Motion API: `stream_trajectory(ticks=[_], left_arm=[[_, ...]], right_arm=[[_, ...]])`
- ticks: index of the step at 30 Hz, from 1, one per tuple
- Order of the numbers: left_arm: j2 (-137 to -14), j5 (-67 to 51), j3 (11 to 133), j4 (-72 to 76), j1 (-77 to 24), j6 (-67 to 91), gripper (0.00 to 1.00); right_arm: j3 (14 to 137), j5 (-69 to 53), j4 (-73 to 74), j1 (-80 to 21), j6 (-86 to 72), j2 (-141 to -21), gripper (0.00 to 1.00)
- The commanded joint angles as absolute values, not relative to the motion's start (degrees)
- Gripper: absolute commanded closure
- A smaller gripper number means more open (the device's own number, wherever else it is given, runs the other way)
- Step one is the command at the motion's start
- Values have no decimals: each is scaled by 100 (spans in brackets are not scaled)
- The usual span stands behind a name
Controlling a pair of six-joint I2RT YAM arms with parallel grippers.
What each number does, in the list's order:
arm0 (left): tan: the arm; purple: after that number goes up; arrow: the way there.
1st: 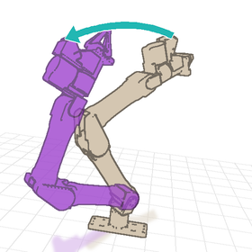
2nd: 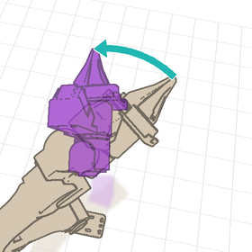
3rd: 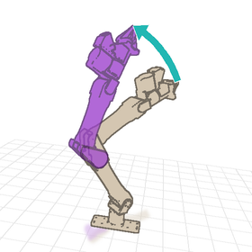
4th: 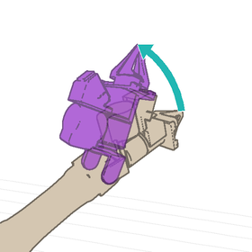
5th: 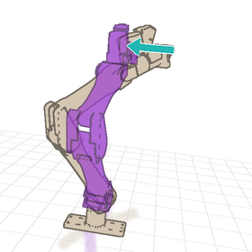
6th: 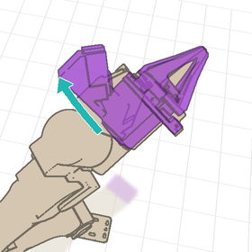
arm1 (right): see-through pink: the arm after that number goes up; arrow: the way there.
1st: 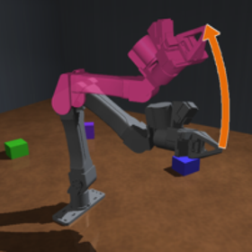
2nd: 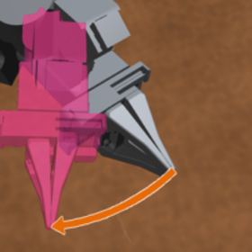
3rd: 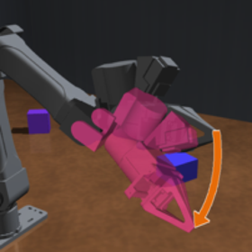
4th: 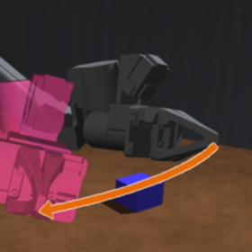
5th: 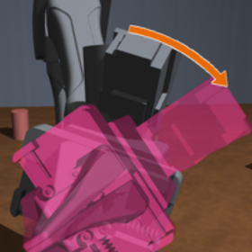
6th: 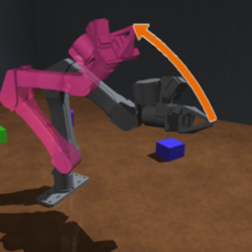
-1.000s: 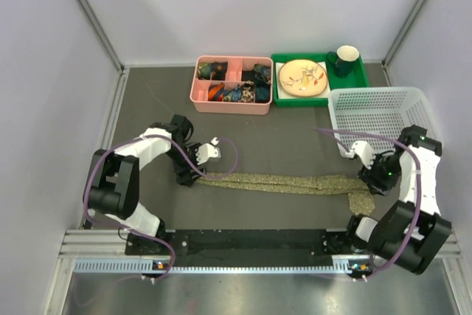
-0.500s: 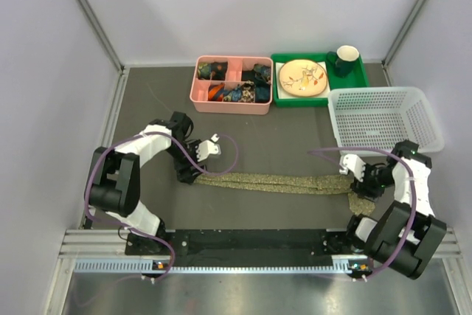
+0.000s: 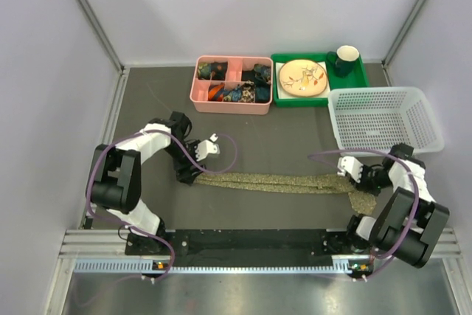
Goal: Roll the ties
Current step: Flatten out the tie at the center of the board.
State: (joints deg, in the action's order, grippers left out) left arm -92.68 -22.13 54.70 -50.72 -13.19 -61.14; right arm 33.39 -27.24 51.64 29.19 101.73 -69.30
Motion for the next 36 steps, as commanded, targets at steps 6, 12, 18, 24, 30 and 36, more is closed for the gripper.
stream_trajectory(ticks=[6,12,18,24,30,36], left_arm=[[-9211,-2557,5686,-5247,-1151,-6223,22],[-9176,-2698,5748,-5230,-1169,-6073,22],[-9281,-2698,5739,-5186,-1178,-6038,20],[-9071,-2663,5775,-5370,-1222,-6292,16],[-9140,-2566,5792,-5449,-1660,-6346,7],[-9387,-2558,5792,-5283,-2091,-6196,1]], right_arm=[[3419,-2383,4897,2988,9889,-5381,100],[3613,-2048,4316,2979,10177,-4141,100],[1701,-856,4087,2988,11540,-3068,96],[2676,-1273,5754,2988,11023,-3530,53],[4750,-1633,6713,3041,9405,-5517,22],[5344,-1907,7093,3226,9053,-6056,12]])
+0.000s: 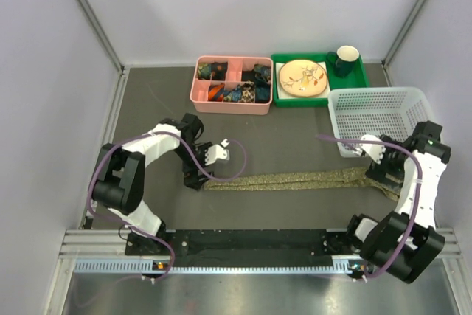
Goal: Roll the ties
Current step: Flatten out the tie at the center of the board.
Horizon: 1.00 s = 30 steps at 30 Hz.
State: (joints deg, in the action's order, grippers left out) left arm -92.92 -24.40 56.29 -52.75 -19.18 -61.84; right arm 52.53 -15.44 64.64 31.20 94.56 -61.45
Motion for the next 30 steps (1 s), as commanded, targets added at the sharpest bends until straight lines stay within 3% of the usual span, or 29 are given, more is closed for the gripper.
stream_trajectory(ticks=[1,5,11,18,20,22,23,26,30], left_arm=[[-9395,-2566,5783,-5239,-2214,-6127,1],[-9387,-2540,5722,-4975,-2504,-5872,1],[-9307,-2391,5414,-4175,-2926,-5493,4],[-9097,-2215,4870,-3709,-3392,-5501,20],[-8886,-2154,4633,-3735,-3410,-5668,29],[-8746,-2005,4483,-3797,-3410,-5932,39],[-8719,-1943,4369,-3858,-3401,-5985,49],[-8596,-1776,4193,-4025,-3401,-6205,61],[-8359,-1644,4069,-4113,-3227,-6442,65]], right_arm=[[5283,-1916,7041,3226,9044,-5977,12],[5238,-2451,7215,3226,8842,-5512,9],[6088,-4215,7409,3103,7701,-5116,1],[6785,-5343,6618,2131,4968,-5255,1],[6873,-5135,6584,1568,4607,-5571,9],[6733,-4704,6513,779,4377,-5895,12],[6663,-4363,6600,582,4534,-5976,12],[6224,-3730,6601,194,5211,-6135,13],[5792,-3217,6381,185,5677,-6257,20]])
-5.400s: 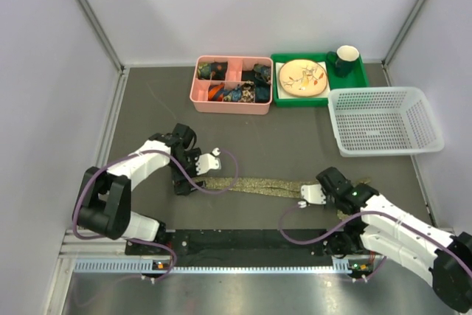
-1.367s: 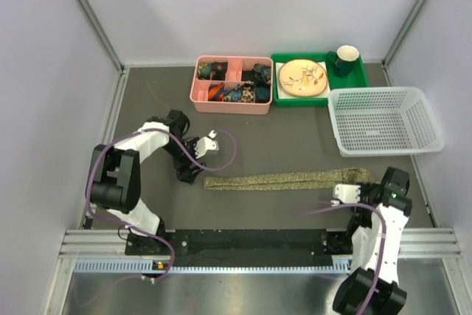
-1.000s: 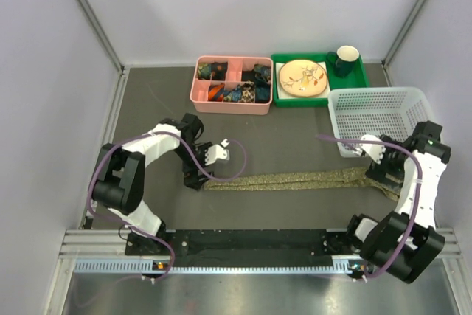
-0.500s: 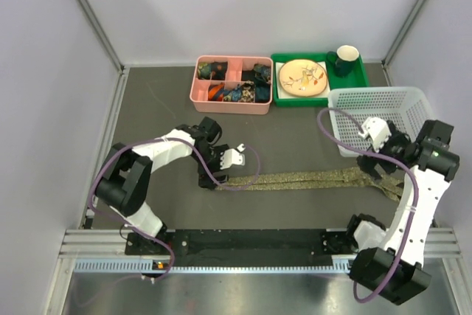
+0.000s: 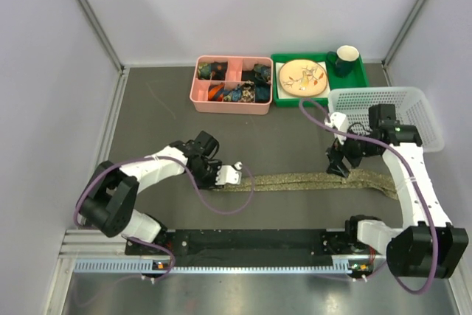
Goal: Roll the ties
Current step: Flatten out the tie at the center of the board.
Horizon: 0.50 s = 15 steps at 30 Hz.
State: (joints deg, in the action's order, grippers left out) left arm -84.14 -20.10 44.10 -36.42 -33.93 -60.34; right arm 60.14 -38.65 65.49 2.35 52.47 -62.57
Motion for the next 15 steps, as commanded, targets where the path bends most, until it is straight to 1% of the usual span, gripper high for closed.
stream_trajectory(ticks=[1,2,3,4,5,6,8,9,10,11,15], left_arm=[[-8324,-1678,4078,-4139,-3182,-6477,66],[-8288,-1705,4087,-4174,-3121,-6582,64],[-8210,-1731,4113,-4271,-2990,-6635,63],[-8165,-1784,4174,-4306,-2919,-6662,59],[-8104,-1923,4210,-4333,-2770,-6714,43],[-7929,-2029,4245,-4377,-2708,-6732,36],[-7552,-2336,4368,-4394,-2619,-6663,28],[-7419,-2434,4429,-4386,-2610,-6619,17],[-7296,-2548,4517,-4342,-2619,-6557,3],[-7095,-2792,4535,-4255,-2628,-6409,1],[-7005,-3260,4553,-3666,-2785,-5969,1]], right_arm=[[5792,-3226,6407,193,5678,-6336,22],[5835,-3295,6564,185,5652,-6520,24],[5888,-3400,6661,185,5590,-6635,32],[6010,-3619,6732,193,5520,-6740,35],[6064,-3717,6819,185,5441,-6924,37],[6117,-3779,6812,185,5275,-6987,40],[6214,-3841,6811,193,5151,-7232,40],[6257,-3850,6820,167,5176,-7294,39],[6240,-3745,6786,123,5194,-7373,38],[6205,-3666,6716,36,5177,-7461,37],[5846,-3323,5796,-709,4695,-7637,36]])
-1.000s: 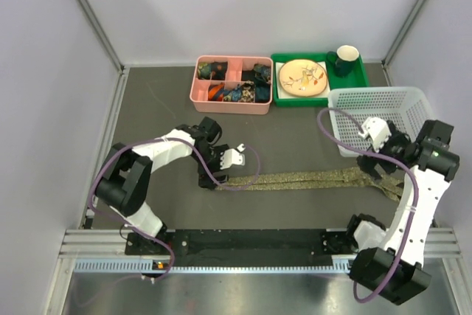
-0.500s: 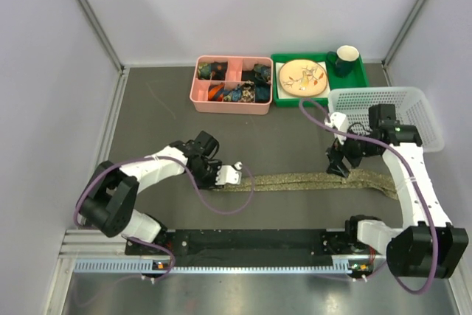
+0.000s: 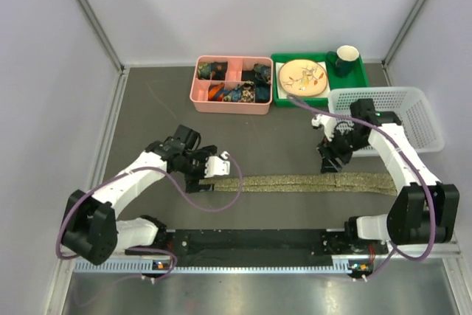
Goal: Roll the ties
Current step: Flatten out the tie at the center of the board.
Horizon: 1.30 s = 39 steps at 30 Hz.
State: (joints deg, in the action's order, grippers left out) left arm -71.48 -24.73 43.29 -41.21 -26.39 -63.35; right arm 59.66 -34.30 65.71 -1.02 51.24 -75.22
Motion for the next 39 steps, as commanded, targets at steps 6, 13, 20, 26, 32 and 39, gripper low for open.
stream_trajectory(ticks=[6,13,20,26,32,39], left_arm=[[-7646,-3331,4764,-3016,-3094,-5099,2],[-7630,-2736,4755,-2681,-3103,-4887,12],[-6427,-2093,4448,-2496,-2795,-3974,1],[-5661,-1732,4552,-2478,-2496,-2884,1],[-5511,-1916,5017,-2847,-2145,-2005,1],[-5625,-1881,5212,-2550,-1522,-714,1]], right_arm=[[5985,-3279,4652,-1624,3140,-8235,54],[6433,-2778,3333,-2758,1680,-9428,86],[6618,-1715,2584,-3646,1765,-10185,100],[6241,-1345,2566,-3946,2381,-10327,96],[6240,-1713,2961,-3990,2593,-10380,75],[6074,-1916,3182,-4008,2716,-10117,60]])
